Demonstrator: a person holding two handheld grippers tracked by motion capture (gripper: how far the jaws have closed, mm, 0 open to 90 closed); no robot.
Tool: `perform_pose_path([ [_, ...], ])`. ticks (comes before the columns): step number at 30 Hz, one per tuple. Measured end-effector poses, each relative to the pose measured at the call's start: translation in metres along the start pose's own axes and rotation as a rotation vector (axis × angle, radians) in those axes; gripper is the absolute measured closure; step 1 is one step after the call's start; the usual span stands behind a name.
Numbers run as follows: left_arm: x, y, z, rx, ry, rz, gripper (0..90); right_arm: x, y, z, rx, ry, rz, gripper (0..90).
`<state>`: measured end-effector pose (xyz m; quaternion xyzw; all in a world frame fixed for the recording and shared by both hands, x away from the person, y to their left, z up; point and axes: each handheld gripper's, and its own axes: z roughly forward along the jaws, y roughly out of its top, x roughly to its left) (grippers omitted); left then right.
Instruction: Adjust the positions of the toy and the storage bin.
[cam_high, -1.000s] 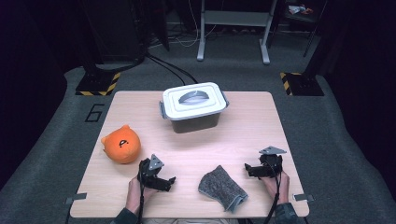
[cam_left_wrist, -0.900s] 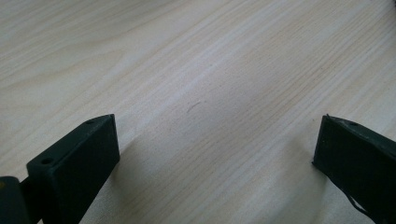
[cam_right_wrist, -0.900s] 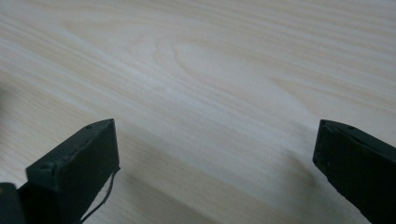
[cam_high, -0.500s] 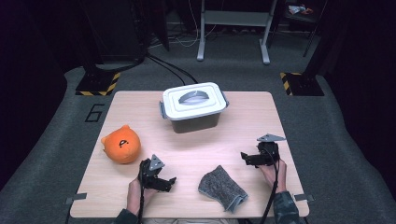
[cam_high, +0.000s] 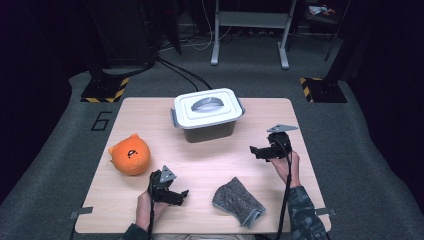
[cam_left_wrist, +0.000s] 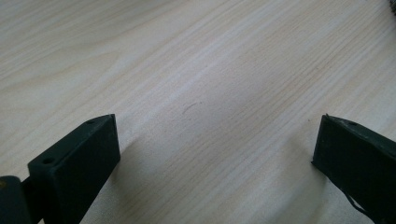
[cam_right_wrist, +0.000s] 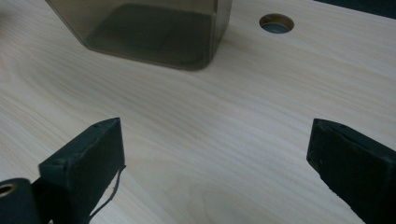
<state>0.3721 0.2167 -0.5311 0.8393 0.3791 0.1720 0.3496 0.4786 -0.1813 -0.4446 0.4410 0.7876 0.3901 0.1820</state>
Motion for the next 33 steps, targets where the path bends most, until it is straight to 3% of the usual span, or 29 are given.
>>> perform_pose_path([
  [7, 0.000, 0.000, 0.000, 0.002, -0.002, 0.006, 0.3, 0.001, 0.030, 0.009, -0.004, 0.020, -0.015, 6.2],
  [18, 0.000, 0.000, 0.000, -0.001, -0.003, 0.002, 0.4, 0.005, 0.076, 0.028, -0.019, -0.004, -0.049, 26.5],
  [24, -0.001, 0.000, 0.000, -0.004, -0.006, 0.003, 0.8, 0.003, 0.092, 0.039, -0.041, -0.015, -0.032, 39.6],
  [33, -0.001, 0.000, 0.000, -0.006, -0.005, 0.004, 0.9, 0.002, 0.112, 0.052, -0.046, -0.028, -0.032, 49.9],
])
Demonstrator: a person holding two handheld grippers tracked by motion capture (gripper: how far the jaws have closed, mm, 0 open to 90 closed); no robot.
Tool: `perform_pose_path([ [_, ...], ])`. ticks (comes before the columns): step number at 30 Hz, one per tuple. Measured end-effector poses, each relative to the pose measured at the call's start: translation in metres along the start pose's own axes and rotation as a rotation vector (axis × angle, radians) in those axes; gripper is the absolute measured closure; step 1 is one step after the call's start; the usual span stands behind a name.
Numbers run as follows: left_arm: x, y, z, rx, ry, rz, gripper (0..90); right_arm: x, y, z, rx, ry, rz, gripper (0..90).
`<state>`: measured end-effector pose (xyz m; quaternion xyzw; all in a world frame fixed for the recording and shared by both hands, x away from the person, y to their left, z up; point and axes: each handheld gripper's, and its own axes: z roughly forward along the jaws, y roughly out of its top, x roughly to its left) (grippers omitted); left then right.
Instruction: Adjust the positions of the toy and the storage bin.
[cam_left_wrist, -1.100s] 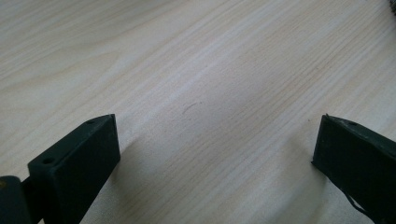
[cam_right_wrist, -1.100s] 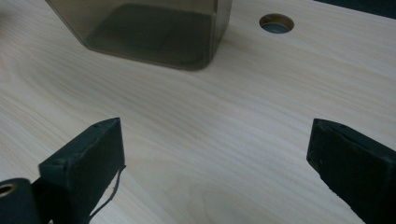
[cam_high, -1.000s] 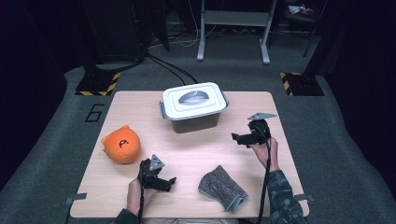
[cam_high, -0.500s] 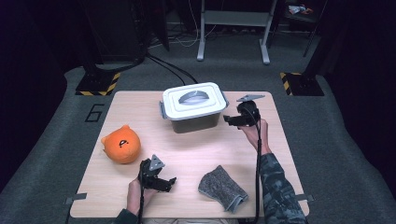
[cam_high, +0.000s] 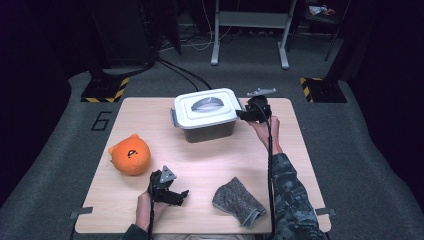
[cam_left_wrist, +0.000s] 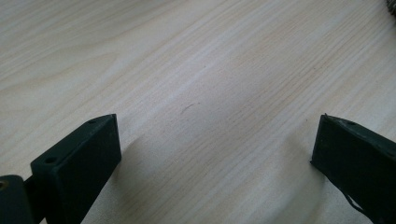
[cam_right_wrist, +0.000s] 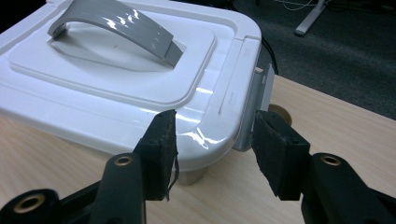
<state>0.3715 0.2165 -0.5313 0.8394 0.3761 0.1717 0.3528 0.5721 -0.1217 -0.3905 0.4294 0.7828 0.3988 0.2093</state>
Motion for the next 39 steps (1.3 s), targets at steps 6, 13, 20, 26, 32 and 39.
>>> perform_pose_path([
  [6, 0.000, 0.000, 0.000, 0.003, 0.000, 0.003, 0.9, 0.002, 0.007, 0.011, 0.011, -0.009, 0.000, 57.0],
  [13, 0.000, 0.000, -0.001, 0.008, 0.002, 0.005, 1.0, 0.003, 0.009, 0.021, 0.038, -0.031, 0.000, 60.7],
  [20, 0.000, 0.000, -0.001, 0.011, 0.001, 0.006, 1.2, 0.004, 0.008, 0.019, 0.041, -0.032, 0.023, 64.5],
  [26, 0.000, 0.000, -0.001, 0.011, 0.001, 0.006, 1.3, 0.006, 0.005, 0.016, 0.041, -0.035, 0.030, 64.0],
  [32, 0.000, 0.000, -0.001, 0.009, 0.001, 0.006, 1.5, 0.006, 0.004, 0.017, 0.043, -0.038, 0.040, 62.5],
  [39, 0.000, 0.000, -0.001, 0.006, 0.002, 0.004, 1.8, 0.009, 0.002, 0.012, 0.048, -0.037, 0.043, 62.2],
])
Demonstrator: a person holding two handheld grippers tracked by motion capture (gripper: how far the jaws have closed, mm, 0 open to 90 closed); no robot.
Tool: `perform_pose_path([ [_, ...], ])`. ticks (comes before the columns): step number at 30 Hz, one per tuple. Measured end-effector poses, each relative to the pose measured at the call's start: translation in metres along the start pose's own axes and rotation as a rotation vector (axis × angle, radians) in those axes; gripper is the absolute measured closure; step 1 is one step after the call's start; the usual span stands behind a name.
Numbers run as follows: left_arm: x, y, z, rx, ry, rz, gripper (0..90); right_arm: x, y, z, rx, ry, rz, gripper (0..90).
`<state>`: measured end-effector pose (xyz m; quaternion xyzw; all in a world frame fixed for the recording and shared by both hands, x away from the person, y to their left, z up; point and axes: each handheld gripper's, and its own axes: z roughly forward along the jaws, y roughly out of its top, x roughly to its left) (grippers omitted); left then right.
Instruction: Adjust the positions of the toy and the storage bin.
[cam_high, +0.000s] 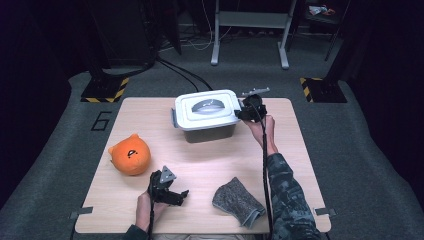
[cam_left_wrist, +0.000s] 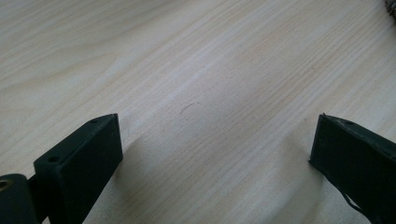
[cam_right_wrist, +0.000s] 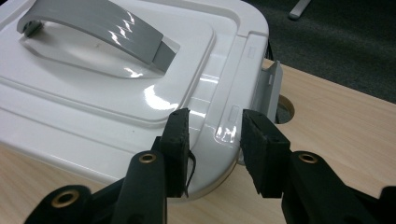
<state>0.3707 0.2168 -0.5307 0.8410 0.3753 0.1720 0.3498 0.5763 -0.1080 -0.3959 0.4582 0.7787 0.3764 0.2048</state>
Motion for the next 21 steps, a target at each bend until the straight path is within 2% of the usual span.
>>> perform_pose_path([
  [5, 0.000, 0.000, 0.000, -0.004, -0.001, -0.001, 1.8, 0.003, -0.004, -0.005, 0.001, 0.008, 0.009, 61.4],
  [6, 0.000, 0.000, 0.000, -0.006, -0.002, -0.002, 1.8, 0.004, -0.005, -0.006, 0.003, 0.011, -0.002, 61.3],
  [15, 0.000, 0.000, 0.000, -0.001, -0.001, 0.000, 1.9, 0.012, -0.011, -0.015, 0.007, 0.012, 0.020, 61.0],
  [16, 0.000, 0.000, 0.000, -0.004, -0.002, -0.001, 1.9, 0.012, -0.012, -0.016, 0.008, 0.014, -0.006, 61.0],
  [17, 0.000, 0.000, 0.000, -0.003, -0.001, -0.001, 1.9, 0.015, -0.013, -0.018, 0.008, 0.013, 0.013, 60.9],
  [21, 0.000, 0.000, 0.000, -0.003, -0.001, -0.001, 1.9, 0.018, -0.014, -0.020, 0.017, 0.006, 0.017, 60.9],
])
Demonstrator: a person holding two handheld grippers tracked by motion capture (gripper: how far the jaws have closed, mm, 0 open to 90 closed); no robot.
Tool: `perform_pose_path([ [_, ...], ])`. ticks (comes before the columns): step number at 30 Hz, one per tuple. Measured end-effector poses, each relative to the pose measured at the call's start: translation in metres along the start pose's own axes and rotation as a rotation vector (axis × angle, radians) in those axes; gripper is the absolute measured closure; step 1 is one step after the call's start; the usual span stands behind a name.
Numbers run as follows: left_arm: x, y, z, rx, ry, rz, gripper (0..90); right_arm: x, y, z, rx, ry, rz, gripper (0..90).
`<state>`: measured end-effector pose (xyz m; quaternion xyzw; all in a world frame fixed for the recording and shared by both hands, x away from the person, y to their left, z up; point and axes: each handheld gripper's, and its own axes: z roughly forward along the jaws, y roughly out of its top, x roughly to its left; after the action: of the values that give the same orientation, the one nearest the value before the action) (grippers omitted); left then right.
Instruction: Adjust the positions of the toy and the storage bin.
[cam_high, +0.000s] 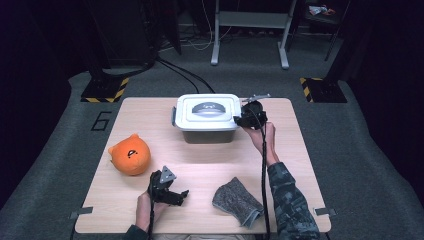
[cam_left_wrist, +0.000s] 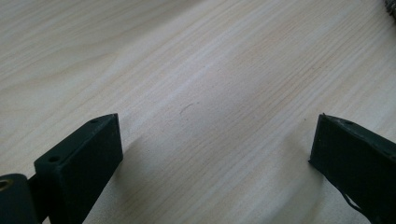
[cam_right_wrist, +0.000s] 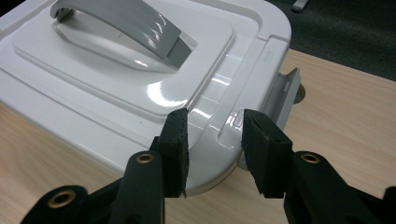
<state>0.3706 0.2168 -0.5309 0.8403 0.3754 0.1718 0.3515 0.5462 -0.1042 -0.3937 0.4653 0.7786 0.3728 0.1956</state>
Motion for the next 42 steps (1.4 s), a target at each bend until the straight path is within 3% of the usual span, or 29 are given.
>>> perform_pose_path([
  [5, 0.000, 0.000, 0.000, 0.000, 0.000, 0.000, 1.8, 0.002, 0.000, -0.001, 0.004, -0.004, -0.007, 60.7],
  [10, 0.000, 0.000, 0.000, 0.000, 0.000, 0.000, 1.9, -0.003, 0.001, 0.002, -0.018, 0.001, 0.012, 56.9],
  [15, 0.000, 0.000, 0.000, 0.000, 0.000, 0.000, 1.9, -0.008, 0.002, 0.004, -0.022, -0.004, 0.001, 54.5],
  [19, 0.000, 0.000, 0.000, 0.000, 0.000, 0.000, 1.9, -0.013, 0.000, 0.008, -0.030, 0.027, 0.001, 53.5],
  [20, 0.000, 0.000, 0.000, 0.000, 0.000, 0.000, 1.9, -0.013, -0.001, 0.008, -0.025, 0.036, 0.019, 54.1],
  [27, 0.000, 0.000, 0.000, 0.000, 0.000, 0.000, 1.9, -0.010, -0.005, 0.006, -0.024, 0.036, 0.001, 54.8],
  [37, 0.000, 0.000, 0.000, 0.000, 0.000, 0.000, 1.9, -0.001, -0.008, 0.000, -0.010, 0.031, 0.023, 53.8],
  [38, 0.000, 0.000, 0.000, 0.000, 0.000, 0.000, 1.9, -0.001, -0.010, -0.002, -0.009, 0.031, 0.001, 53.6],
  [42, 0.000, 0.000, 0.000, 0.002, -0.007, 0.000, 1.9, 0.004, -0.011, -0.005, -0.002, 0.025, -0.001, 53.4],
])
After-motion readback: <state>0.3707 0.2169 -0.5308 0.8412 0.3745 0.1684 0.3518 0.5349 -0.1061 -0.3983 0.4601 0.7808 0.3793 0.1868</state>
